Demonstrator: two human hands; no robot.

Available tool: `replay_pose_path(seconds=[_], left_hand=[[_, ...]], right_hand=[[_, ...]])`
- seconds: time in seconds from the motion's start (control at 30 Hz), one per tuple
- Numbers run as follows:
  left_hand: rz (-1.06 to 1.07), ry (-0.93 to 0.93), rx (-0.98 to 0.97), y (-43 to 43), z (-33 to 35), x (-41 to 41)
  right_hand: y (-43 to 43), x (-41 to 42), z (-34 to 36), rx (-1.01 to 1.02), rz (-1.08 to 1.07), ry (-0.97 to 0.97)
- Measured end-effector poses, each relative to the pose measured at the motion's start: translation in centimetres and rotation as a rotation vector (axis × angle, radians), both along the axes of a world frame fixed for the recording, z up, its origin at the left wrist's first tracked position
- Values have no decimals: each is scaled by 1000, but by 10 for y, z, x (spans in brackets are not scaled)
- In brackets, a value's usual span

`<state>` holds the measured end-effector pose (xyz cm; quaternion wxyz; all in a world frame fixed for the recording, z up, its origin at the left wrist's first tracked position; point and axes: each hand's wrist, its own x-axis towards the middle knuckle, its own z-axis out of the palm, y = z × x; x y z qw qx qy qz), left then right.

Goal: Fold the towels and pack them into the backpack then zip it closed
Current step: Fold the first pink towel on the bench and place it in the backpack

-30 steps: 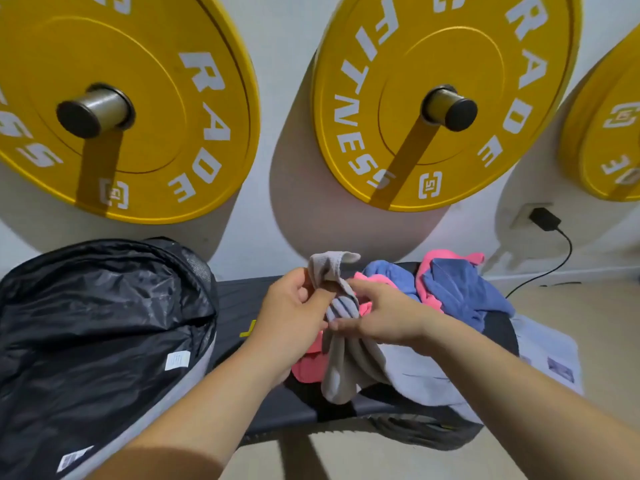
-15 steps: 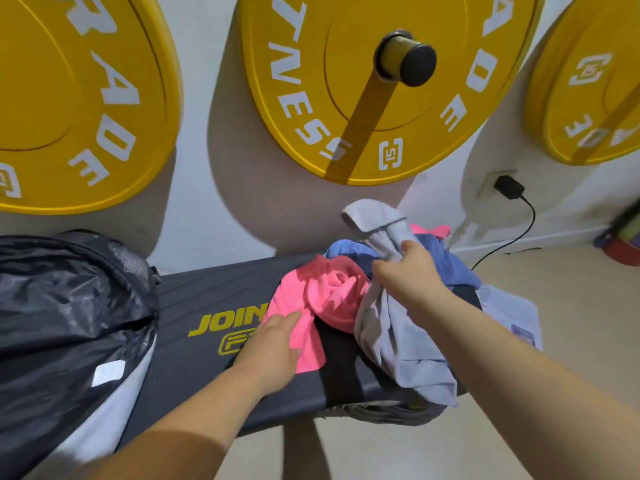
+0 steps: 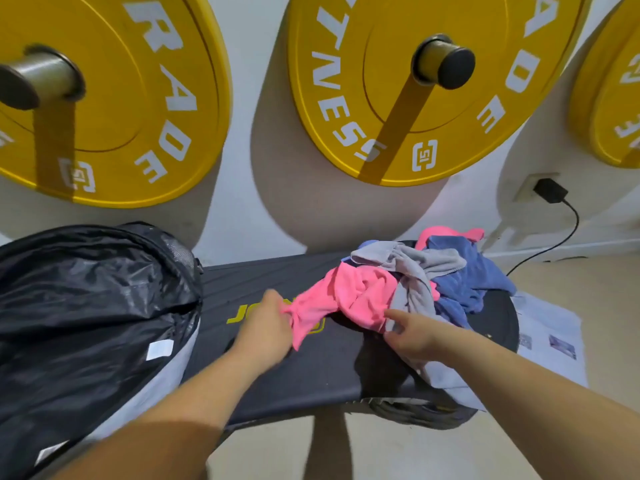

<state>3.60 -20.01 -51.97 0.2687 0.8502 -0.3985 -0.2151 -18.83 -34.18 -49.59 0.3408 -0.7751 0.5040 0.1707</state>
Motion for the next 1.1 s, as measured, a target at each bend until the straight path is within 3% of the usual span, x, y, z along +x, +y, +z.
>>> replay_pose_path(seconds=[0.1,0.27,0.33,0.4,0.53,0.67,0.77,1.0,1.1], left_hand=[[227,-12,-296,16,52,17],[242,-1,-634,58,136,17],[271,69,-808,66,172,7],[274,177,-909,74,196,-2],[227,389,-785,89,192,-21],[122,603,-787,92,193,-17],[-47,798,-667,92,196,-13],[84,633,-528,86,182,15],[-27,564,-533,83,176,12]], right_hand=[[-11,-12,-6,-178,-88,53],[-11,13,6,-244,-59,111],[14,33,40,-260,27,-31],[47,50,83,-168,91,-339],[92,75,139,163,62,-763],[119,77,162,172,57,-907],[122,71,165,236,104,-985],[118,66,132,228,65,-876],[114,63,133,508,37,-991]])
